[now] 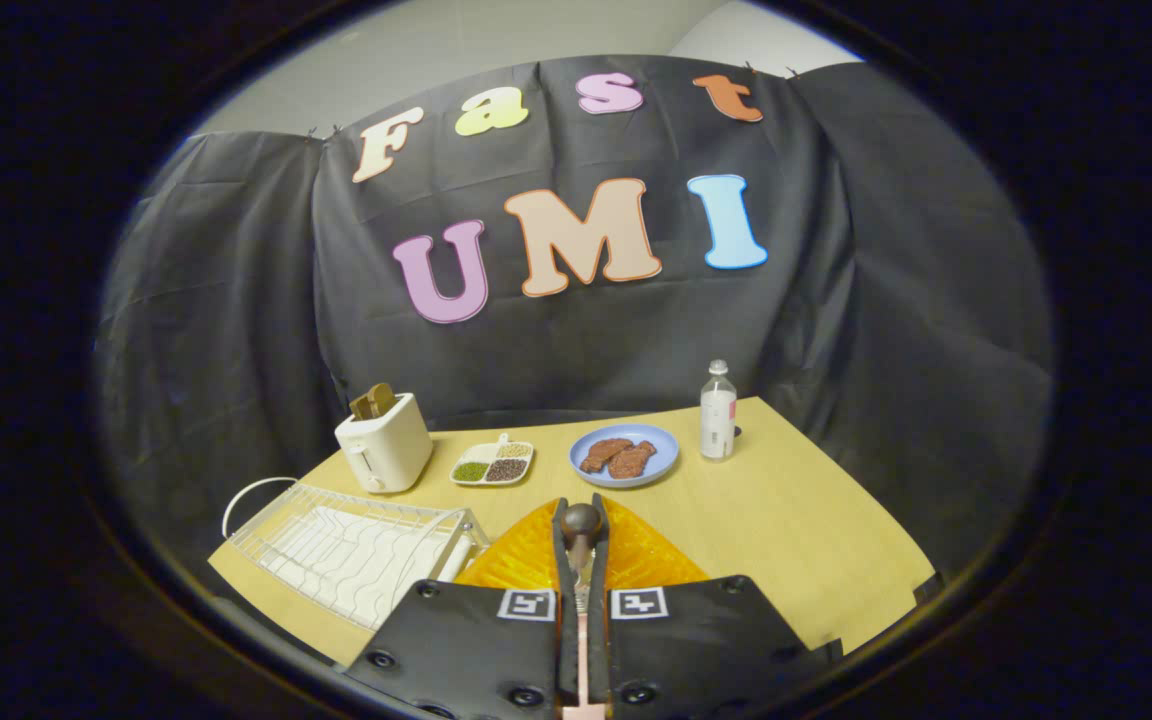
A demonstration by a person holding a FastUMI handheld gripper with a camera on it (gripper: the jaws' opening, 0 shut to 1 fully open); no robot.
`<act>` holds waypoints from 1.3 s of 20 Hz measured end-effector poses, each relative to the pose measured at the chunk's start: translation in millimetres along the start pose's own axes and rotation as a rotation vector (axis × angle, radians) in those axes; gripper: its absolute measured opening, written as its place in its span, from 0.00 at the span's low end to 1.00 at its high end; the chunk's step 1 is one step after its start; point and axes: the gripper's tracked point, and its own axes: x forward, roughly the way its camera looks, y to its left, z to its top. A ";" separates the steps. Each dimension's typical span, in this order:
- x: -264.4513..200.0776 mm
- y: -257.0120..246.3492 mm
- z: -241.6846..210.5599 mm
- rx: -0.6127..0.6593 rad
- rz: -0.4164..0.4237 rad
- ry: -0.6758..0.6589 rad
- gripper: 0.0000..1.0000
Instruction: Take the plate from the dish rack, then take the spoon from the basket and place it into the plate.
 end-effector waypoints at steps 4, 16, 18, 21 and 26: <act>-17.5 5.1 -0.4 -0.014 -0.029 -0.001 0.06; -42.9 6.0 -61.8 0.000 -0.086 0.097 0.06; -43.3 4.5 -71.4 0.004 -0.090 0.111 0.06; -42.4 3.3 -85.5 0.017 -0.089 0.129 0.06; -37.8 -6.2 -112.6 0.047 -0.087 0.169 0.06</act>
